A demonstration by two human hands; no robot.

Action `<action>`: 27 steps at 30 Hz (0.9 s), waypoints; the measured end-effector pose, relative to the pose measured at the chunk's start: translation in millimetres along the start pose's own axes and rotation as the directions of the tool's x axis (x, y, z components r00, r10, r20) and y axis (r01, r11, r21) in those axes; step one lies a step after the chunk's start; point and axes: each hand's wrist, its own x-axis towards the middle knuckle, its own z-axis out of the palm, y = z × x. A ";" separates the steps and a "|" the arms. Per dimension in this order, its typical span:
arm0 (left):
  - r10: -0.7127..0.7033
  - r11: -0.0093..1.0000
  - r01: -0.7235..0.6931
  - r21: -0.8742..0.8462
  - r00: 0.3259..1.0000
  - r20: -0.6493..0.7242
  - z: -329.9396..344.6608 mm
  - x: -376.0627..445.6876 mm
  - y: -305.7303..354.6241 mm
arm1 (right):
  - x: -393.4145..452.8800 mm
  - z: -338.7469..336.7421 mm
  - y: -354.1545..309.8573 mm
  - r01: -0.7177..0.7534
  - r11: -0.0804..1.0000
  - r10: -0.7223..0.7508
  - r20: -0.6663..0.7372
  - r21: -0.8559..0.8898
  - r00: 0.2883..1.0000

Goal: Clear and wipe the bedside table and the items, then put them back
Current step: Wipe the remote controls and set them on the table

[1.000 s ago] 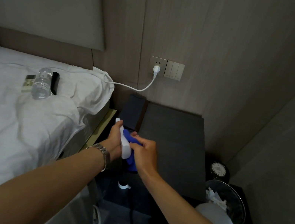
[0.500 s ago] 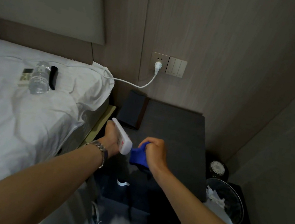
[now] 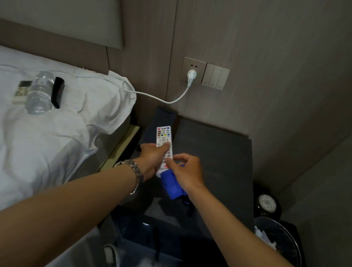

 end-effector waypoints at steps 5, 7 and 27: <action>0.136 0.960 -0.145 0.238 0.989 0.054 14.6 18.5 5.8 | 31.5 2.0 13.0 -0.084 0.996 0.086 -0.061 0.025 0.994; 0.199 0.922 -0.203 0.330 0.979 0.047 21.0 31.1 4.7 | 49.1 4.1 19.4 -0.097 0.995 0.099 -0.092 0.029 0.991; 0.470 0.351 -0.410 0.842 0.855 0.220 47.5 143.1 -2.7 | 167.2 5.8 51.4 -0.073 0.986 0.046 -0.170 -0.152 0.984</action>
